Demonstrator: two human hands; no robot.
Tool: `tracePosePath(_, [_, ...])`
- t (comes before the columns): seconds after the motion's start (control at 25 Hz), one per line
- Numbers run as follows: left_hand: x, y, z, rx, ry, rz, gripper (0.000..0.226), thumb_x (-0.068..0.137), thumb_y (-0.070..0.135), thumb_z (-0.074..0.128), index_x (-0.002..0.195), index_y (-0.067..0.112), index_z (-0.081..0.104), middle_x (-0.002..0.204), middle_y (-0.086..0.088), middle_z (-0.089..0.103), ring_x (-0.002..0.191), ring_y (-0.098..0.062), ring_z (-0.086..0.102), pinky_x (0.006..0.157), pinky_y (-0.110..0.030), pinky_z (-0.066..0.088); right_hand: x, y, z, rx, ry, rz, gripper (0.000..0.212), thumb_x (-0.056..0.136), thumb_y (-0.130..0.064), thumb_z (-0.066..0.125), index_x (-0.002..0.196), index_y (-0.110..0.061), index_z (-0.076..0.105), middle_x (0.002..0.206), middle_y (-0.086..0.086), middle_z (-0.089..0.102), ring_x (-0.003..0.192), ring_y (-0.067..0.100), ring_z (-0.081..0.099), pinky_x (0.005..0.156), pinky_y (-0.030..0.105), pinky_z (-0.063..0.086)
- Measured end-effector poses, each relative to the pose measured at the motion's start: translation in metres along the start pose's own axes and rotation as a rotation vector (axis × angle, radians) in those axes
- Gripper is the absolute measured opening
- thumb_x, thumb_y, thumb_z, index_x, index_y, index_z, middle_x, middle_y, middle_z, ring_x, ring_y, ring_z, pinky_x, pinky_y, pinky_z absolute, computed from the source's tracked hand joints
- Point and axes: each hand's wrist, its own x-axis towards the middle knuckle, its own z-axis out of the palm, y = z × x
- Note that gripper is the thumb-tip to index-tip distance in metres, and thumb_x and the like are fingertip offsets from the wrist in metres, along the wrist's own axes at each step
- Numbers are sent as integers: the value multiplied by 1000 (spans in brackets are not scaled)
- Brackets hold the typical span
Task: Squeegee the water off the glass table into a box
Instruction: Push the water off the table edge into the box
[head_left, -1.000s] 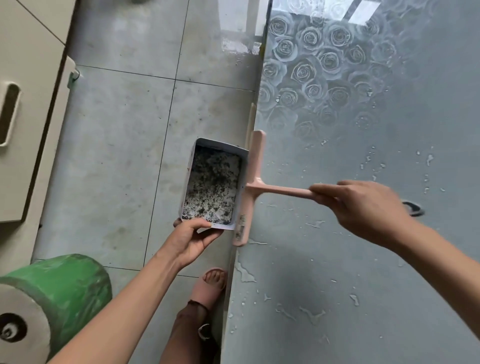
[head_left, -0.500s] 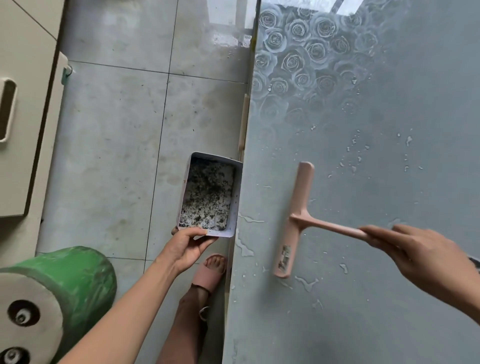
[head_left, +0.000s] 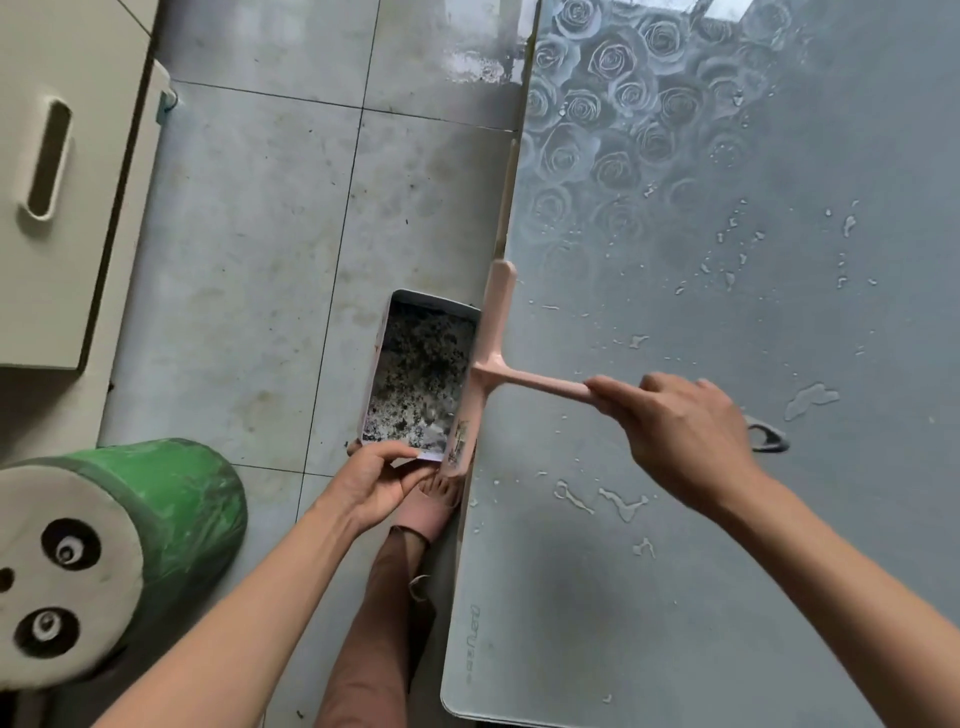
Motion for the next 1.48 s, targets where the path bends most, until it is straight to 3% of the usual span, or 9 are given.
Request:
tracePosePath(0.2, [0, -2, -2, -44, -7, 9, 28, 85, -16, 39, 65, 0, 50, 78, -15, 53, 88, -30, 57, 66, -35, 60, -28, 36, -36, -70, -42, 68, 28, 88, -43, 46, 97, -34, 71, 52, 0, 39, 42, 30, 50, 49, 20, 13])
tracePosePath(0.48, [-6, 3, 2, -29, -20, 14, 32, 84, -16, 36, 60, -4, 54, 93, -25, 57, 95, -40, 59, 69, -36, 59, 7, -5, -3, -5, -71, 97, 30, 97, -46, 38, 120, -42, 57, 71, 2, 49, 72, 33, 56, 57, 31, 25])
tracePosePath(0.64, [-19, 18, 5, -49, -4, 44, 53, 87, -15, 35, 41, 0, 57, 80, -20, 54, 90, -39, 58, 71, -43, 57, 2, 23, -21, 372, -63, 341, 39, 98, -43, 40, 136, -36, 44, 107, 9, 65, 102, 34, 59, 77, 38, 43])
tracePosePath(0.8, [-46, 47, 15, 0, -10, 44, 29, 87, -13, 35, 63, -3, 50, 86, -23, 55, 92, -40, 59, 58, -35, 60, 21, 59, -53, 596, -20, 493, 35, 100, -37, 39, 133, -27, 43, 91, 4, 58, 86, 28, 55, 78, 36, 43])
tracePosePath(1.0, [-70, 79, 40, 96, -113, 35, 11, 69, -11, 47, 70, 0, 46, 91, -22, 51, 105, -42, 55, 58, -34, 60, 101, 94, -61, 684, 82, 662, 37, 101, -30, 34, 136, -20, 40, 96, 8, 49, 86, 24, 48, 76, 40, 45])
tracePosePath(1.12, [-74, 89, 55, 151, -133, -2, 10, 65, -10, 49, 71, -2, 48, 94, -23, 51, 110, -44, 53, 66, -39, 60, 88, 74, -35, 559, 81, 765, 37, 101, -27, 33, 137, -23, 40, 105, 19, 59, 93, 36, 57, 84, 43, 45])
tracePosePath(1.2, [-75, 93, 67, 186, -142, -30, 10, 68, -10, 48, 72, -2, 48, 96, -24, 50, 113, -45, 50, 71, -43, 58, 45, 46, -18, 542, 84, 822, 36, 101, -25, 34, 135, -24, 42, 111, 23, 62, 97, 43, 58, 80, 41, 44])
tracePosePath(1.32, [-84, 98, 85, 237, -135, -69, 18, 81, -13, 40, 71, -1, 47, 100, -26, 51, 114, -48, 50, 73, -46, 56, -19, -11, -12, 593, -10, 855, 35, 101, -24, 32, 136, -22, 40, 105, 25, 64, 93, 42, 59, 71, 41, 42])
tracePosePath(1.48, [-99, 104, 100, 285, -122, -91, 19, 84, -13, 37, 73, -3, 49, 109, -34, 54, 110, -53, 53, 71, -47, 57, -47, -44, -44, 687, -50, 828, 31, 101, -27, 36, 130, -25, 47, 105, 14, 66, 97, 36, 58, 74, 35, 42])
